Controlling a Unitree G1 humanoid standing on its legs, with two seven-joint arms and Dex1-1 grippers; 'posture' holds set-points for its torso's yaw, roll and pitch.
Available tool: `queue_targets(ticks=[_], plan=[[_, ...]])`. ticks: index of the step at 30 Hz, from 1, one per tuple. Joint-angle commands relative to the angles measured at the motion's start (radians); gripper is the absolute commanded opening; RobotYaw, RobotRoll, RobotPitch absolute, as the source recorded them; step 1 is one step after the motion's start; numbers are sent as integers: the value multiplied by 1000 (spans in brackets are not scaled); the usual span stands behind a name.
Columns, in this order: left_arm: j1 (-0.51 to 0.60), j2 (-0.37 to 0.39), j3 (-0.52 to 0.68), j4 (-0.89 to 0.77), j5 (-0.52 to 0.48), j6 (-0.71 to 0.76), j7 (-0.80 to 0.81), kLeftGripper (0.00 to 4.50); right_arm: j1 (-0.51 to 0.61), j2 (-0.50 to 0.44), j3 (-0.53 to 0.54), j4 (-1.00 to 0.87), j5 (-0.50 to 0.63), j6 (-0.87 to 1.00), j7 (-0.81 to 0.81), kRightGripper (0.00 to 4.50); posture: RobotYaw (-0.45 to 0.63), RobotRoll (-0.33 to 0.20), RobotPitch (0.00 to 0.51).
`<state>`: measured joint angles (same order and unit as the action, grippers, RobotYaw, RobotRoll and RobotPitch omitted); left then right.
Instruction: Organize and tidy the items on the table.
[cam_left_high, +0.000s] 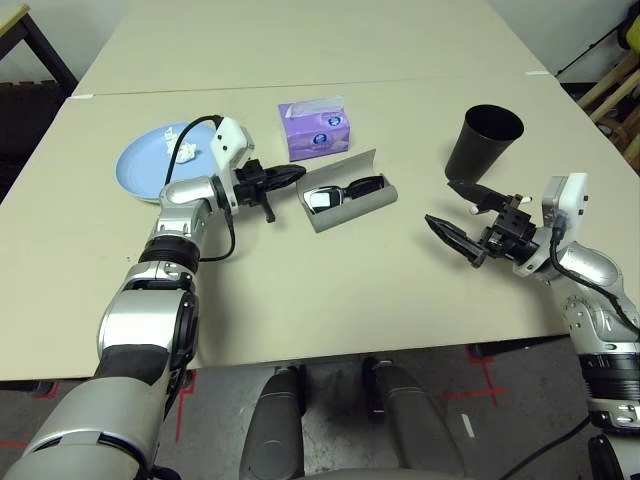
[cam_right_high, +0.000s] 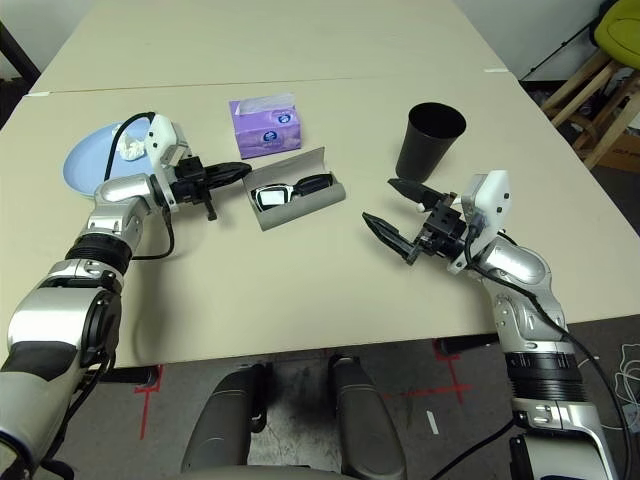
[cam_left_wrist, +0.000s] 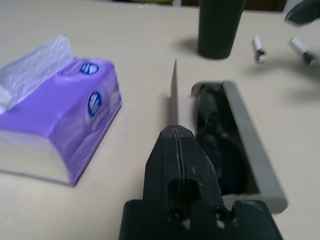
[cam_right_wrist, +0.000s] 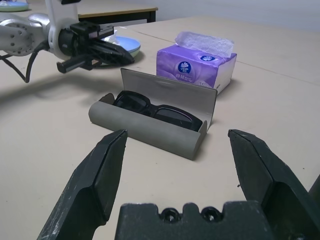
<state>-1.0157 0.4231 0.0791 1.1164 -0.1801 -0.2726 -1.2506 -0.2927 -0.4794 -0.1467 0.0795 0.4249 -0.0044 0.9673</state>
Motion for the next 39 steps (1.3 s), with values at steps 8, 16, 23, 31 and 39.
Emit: queue_targets(ticks=[8,16,23,31,39], plan=[[-9,-5,8,10,10,21,-2,19,7,-8,8,-26,6,15,-2,4500,26,0,195],[0,5,-20,42,85,-44,95,19,14,-13,3,-34,9,18,1,4500,20,0,195],[-5,13,-44,80,142,-46,176,19,13,-6,8,-24,6,7,5,4500,18,0,194],[-7,9,-47,80,146,-72,151,19,13,-9,4,-18,4,2,5,4500,18,0,194],[4,-4,-51,52,128,-136,75,19,7,-8,8,-10,-2,-6,5,4500,23,0,192]])
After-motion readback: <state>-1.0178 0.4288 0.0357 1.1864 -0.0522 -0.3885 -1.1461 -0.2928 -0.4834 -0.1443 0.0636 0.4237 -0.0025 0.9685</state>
